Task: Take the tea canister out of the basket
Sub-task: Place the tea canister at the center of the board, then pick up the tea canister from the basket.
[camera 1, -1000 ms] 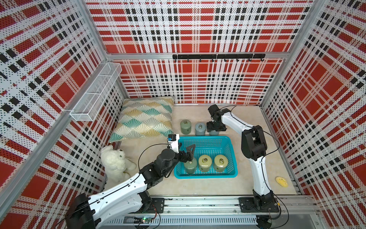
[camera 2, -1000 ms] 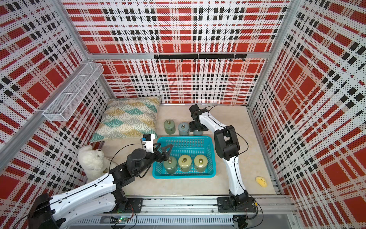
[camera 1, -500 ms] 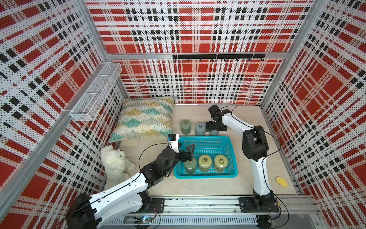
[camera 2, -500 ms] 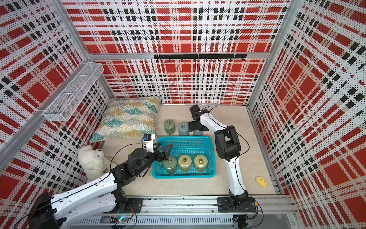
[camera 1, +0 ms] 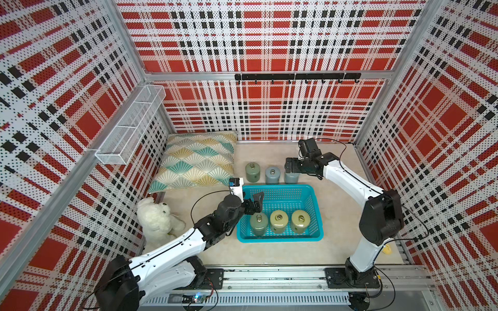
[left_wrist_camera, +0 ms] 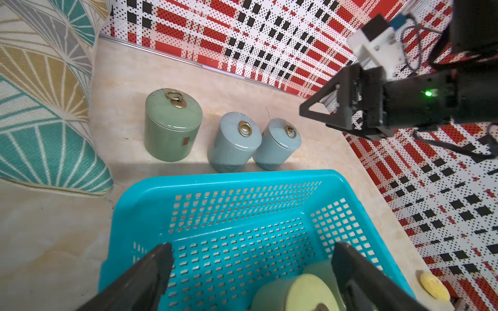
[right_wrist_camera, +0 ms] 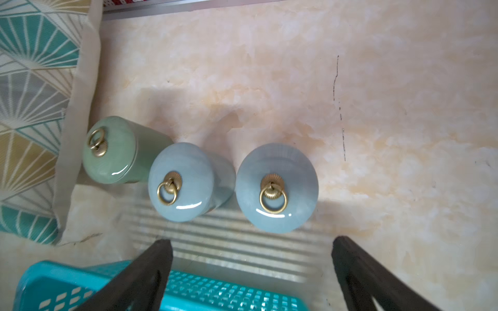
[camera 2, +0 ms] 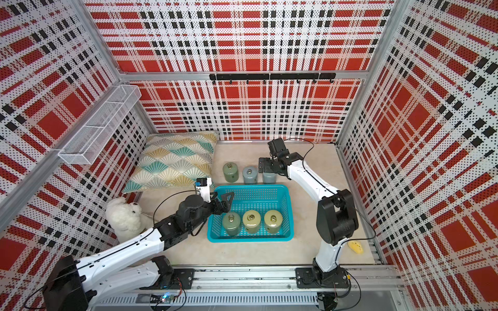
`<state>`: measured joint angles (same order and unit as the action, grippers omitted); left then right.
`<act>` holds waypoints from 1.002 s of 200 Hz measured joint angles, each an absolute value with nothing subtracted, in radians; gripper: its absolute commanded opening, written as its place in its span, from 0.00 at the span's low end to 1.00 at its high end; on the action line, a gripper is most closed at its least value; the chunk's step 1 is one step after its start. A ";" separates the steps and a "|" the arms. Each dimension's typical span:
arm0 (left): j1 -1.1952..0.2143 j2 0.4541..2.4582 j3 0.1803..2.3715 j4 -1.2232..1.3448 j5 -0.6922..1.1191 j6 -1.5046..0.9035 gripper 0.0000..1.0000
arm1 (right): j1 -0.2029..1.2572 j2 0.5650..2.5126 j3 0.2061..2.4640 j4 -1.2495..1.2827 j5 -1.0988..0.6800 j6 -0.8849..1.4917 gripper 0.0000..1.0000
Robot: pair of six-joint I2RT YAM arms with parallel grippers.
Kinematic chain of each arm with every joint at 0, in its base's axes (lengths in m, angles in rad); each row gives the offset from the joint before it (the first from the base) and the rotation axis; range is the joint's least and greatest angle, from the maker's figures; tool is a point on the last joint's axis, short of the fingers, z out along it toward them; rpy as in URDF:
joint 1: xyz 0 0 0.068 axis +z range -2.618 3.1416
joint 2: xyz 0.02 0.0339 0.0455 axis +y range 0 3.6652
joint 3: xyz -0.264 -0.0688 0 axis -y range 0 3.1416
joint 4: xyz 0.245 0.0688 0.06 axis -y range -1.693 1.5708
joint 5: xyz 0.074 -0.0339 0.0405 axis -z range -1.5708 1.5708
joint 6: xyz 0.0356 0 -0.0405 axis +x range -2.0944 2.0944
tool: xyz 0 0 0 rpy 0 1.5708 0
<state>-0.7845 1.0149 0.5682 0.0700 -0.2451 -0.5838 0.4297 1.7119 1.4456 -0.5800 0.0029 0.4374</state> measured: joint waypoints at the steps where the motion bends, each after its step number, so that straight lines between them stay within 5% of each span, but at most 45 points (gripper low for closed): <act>1: -0.784 1.017 0.570 0.070 -0.244 -0.584 1.00 | 0.430 1.705 1.437 -0.575 0.001 0.437 1.00; 84: -0.810 1.127 0.757 -0.153 -0.217 -0.588 0.94 | 0.538 1.305 1.013 -0.300 -0.176 0.431 1.00; 200: -0.907 1.254 0.896 -0.608 -0.146 -0.613 0.89 | 0.543 0.974 0.754 -0.234 -0.234 0.459 1.00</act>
